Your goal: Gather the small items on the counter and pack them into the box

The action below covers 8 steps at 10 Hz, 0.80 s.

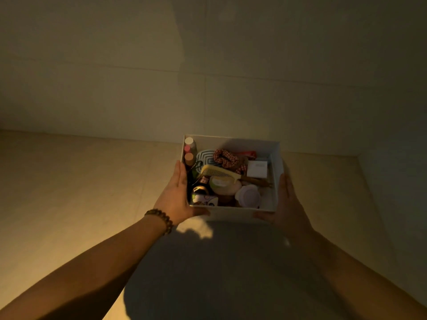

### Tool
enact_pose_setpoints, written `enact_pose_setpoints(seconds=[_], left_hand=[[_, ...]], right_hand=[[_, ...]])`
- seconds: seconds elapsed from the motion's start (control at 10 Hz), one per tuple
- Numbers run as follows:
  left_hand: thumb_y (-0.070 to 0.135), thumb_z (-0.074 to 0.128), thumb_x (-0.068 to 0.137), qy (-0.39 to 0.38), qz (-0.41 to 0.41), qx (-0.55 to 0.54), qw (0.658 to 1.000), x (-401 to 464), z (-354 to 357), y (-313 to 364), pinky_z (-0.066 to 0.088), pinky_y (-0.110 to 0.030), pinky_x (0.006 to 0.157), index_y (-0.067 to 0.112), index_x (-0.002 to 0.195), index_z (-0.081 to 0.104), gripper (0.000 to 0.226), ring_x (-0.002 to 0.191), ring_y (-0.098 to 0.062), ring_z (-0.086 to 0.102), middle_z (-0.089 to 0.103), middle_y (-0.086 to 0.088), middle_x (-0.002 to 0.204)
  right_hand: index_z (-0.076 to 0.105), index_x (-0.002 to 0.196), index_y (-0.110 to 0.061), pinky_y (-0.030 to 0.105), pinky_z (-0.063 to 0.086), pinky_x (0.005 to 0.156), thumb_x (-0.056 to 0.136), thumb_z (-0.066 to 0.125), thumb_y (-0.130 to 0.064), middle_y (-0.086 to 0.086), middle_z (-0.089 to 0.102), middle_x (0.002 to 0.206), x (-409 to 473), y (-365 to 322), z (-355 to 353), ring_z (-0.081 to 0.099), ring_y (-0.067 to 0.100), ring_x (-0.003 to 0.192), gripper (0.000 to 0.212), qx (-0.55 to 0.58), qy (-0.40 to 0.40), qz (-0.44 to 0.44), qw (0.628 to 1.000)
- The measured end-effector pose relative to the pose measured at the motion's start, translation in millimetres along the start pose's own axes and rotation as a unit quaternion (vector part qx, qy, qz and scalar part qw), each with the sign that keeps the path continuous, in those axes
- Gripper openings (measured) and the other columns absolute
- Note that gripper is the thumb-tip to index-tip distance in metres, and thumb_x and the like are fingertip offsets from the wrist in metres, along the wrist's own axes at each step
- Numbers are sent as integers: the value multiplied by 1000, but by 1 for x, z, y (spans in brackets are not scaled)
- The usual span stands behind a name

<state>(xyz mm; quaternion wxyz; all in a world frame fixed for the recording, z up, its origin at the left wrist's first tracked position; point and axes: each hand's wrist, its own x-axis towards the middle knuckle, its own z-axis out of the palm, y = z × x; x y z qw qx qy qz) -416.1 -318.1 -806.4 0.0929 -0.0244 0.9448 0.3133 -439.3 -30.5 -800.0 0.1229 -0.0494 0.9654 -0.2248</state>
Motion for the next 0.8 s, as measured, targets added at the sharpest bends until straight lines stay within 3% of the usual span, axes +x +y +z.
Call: enact_pose_setpoints(seconds=[0.1,0.3,0.4,0.6,0.7,0.8], left_hand=[[58,83,47,11,5,-7,1000,24,-3,1,8,-20,113,14,145,-26,153,145,-21,1,-20,-7,157],[63,80,47,32,-8,18,999,59,-5,3,8,-27,118,12,147,-20,150,145,-21,3,-12,-7,158],[66,77,51,46,-8,68,997,62,-4,3,12,-32,118,11,148,-17,146,143,-26,11,-6,-9,158],[81,59,57,18,-30,180,983,57,-12,12,-2,-39,119,8,148,-15,138,146,-22,-5,-8,-10,158],[79,45,73,3,-40,221,975,36,-33,29,-1,-40,119,8,150,-7,116,146,-21,-6,-4,-9,159],[69,34,85,32,-34,181,982,8,-70,57,3,-41,119,12,150,1,93,146,-22,-1,4,-8,159]], right_hand=[[-11,148,-11,38,19,114,59,71,-64,3,-17,157,23,2,-2,-4,20,145,132,3,11,-2,1000],[-9,148,-8,38,17,116,61,72,-62,6,-15,157,62,6,-6,-4,21,146,131,-21,16,4,1000],[-6,148,-6,38,16,117,60,65,-70,9,-12,158,67,8,-4,-3,23,146,130,-59,15,3,998],[-6,147,-1,40,6,117,66,56,-76,18,-7,157,63,3,-10,-2,29,145,127,-152,-8,5,988],[-6,147,-1,41,3,118,82,48,-65,18,-7,157,45,-8,-30,-6,28,145,106,-180,-33,5,983],[3,147,2,41,6,118,92,47,-46,20,2,156,19,-27,-71,0,32,145,85,-164,-16,-19,986]])
